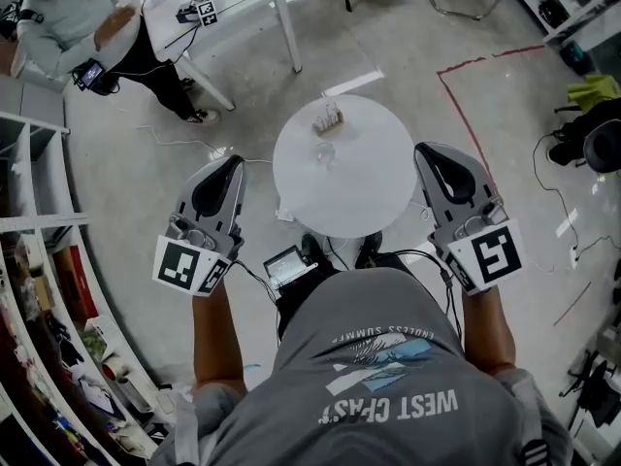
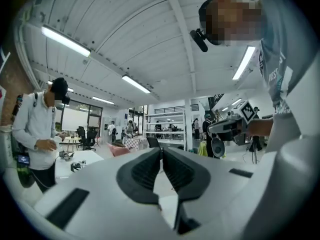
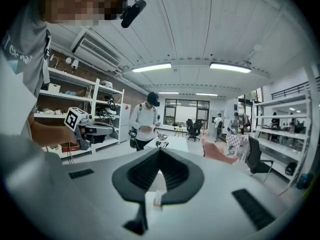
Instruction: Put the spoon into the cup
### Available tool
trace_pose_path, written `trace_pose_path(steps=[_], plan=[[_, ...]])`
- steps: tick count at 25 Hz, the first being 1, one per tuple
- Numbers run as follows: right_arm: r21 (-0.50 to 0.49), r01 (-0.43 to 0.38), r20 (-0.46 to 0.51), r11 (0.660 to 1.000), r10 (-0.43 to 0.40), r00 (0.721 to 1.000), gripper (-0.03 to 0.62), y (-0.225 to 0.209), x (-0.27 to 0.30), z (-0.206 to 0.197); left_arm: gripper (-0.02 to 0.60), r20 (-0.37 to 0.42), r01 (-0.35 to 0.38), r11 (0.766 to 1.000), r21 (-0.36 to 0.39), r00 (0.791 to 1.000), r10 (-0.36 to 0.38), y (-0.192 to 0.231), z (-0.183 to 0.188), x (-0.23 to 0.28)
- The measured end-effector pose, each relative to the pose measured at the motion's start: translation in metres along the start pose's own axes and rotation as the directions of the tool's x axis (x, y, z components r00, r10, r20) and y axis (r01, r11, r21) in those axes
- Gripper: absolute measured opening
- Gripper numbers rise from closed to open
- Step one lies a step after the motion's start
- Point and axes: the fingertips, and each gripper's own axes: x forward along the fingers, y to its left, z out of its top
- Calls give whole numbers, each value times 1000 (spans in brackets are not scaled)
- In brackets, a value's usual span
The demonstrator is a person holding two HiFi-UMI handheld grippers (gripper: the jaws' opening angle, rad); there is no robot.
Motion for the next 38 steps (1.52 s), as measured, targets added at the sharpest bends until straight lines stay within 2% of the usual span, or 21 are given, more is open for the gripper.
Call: trace_pose_path(steps=[7,11,13,21,38], plan=[[-25,7,63,1000,-6,998,3,5,-11,16,17,64,-29,999,43,998,26,0,26,-28],[-26,14,165,1000,-10,986,3,9,-11,40,17,89,-29,998,60,996,24,2,36,-34],[-30,19,185,999,-13,983,3,11,-13,44,17,96,-26,997,69,995,20,1,39,-38],[-93,21,184,995,-3,983,2,26,-18,42,15,125,-16,996,84,992,5,-4,46,-51],[-131,-11,161,991,32,986,2,47,-9,39,15,119,21,997,75,992,-30,-4,36,-55]])
